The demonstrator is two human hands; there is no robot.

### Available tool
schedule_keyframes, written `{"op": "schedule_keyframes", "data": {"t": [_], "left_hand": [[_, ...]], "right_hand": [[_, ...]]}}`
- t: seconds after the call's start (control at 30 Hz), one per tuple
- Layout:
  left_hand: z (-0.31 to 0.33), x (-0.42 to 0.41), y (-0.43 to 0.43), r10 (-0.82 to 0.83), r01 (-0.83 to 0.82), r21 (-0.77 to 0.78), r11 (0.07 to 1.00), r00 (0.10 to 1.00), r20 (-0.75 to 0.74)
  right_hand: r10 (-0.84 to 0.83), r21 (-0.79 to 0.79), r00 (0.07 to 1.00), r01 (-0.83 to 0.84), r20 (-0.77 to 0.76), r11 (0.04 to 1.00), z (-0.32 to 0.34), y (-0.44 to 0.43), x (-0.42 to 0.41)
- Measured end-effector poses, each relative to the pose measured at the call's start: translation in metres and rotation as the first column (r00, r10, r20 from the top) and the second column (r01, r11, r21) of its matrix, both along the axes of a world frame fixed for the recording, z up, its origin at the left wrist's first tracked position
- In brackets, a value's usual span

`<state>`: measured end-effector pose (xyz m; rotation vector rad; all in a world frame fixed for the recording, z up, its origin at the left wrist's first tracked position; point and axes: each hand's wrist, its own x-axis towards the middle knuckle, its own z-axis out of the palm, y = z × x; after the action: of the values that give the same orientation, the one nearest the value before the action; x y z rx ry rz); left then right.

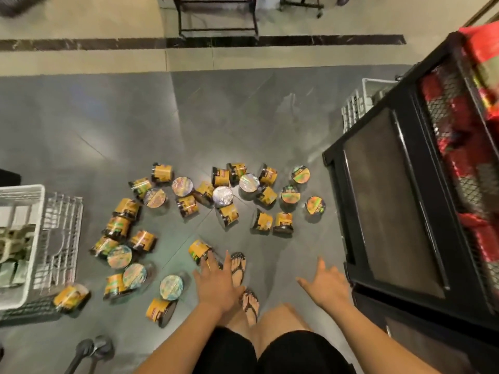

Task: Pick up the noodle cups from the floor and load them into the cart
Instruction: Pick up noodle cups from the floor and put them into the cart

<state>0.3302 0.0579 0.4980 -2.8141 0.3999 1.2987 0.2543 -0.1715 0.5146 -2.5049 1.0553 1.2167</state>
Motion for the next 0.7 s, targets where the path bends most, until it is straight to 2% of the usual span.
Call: {"op": "schedule_keyframes", "data": {"t": [0.27,0.47,0.7], "left_hand": [[-0.024,0.064,-0.031,-0.064,0.064,0.018,0.998,0.998,0.007],[-0.047,0.099,-0.089,-0.080,0.080,0.007,0.997,0.997,0.014],[-0.127,0.121,-0.192,-0.145,0.145,0.010,0.989,0.989,0.032]], "right_hand": [[-0.126,0.044,0.992,0.126,-0.008,0.991,-0.022,-0.020,0.055],[-0.174,0.029,0.985,0.174,-0.014,0.984,-0.045,-0.074,0.083],[-0.222,0.048,0.972,0.226,-0.075,0.973,-0.129,-0.177,0.103]]}}
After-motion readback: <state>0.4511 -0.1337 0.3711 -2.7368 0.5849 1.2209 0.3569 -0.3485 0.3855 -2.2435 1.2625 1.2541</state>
